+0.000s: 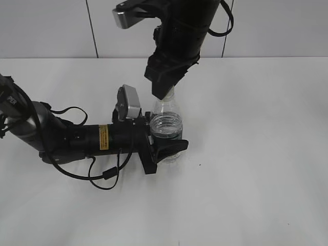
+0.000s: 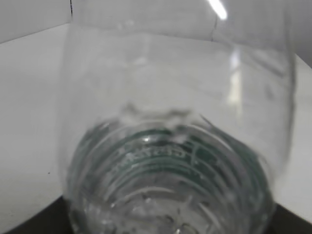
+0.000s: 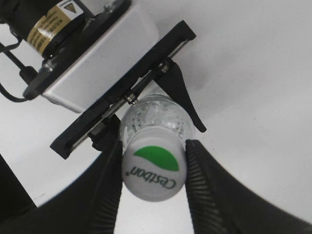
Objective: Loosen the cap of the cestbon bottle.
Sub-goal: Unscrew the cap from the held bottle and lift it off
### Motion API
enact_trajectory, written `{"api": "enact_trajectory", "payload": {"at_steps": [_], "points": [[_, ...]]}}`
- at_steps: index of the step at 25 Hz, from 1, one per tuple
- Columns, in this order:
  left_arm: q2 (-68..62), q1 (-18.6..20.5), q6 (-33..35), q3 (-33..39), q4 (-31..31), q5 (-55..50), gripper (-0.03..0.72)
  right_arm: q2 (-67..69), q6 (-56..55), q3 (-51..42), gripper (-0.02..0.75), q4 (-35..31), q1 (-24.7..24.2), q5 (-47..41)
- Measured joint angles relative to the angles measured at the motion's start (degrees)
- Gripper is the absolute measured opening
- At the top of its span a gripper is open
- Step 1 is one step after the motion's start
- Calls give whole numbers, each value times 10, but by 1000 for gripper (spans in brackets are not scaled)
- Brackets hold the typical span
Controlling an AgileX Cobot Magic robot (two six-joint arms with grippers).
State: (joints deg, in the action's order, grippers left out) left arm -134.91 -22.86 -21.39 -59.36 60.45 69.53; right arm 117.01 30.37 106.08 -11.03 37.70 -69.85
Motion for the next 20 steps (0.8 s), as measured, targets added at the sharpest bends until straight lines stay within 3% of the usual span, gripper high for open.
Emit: {"api": "enact_trajectory", "payload": {"at_steps": [9, 20], "points": [[0, 1, 2, 0, 2, 1, 400, 0, 146, 0, 296, -7, -2, 0], [0, 1, 2, 0, 1, 1, 400, -2, 438, 1, 296, -5, -2, -1]]}}
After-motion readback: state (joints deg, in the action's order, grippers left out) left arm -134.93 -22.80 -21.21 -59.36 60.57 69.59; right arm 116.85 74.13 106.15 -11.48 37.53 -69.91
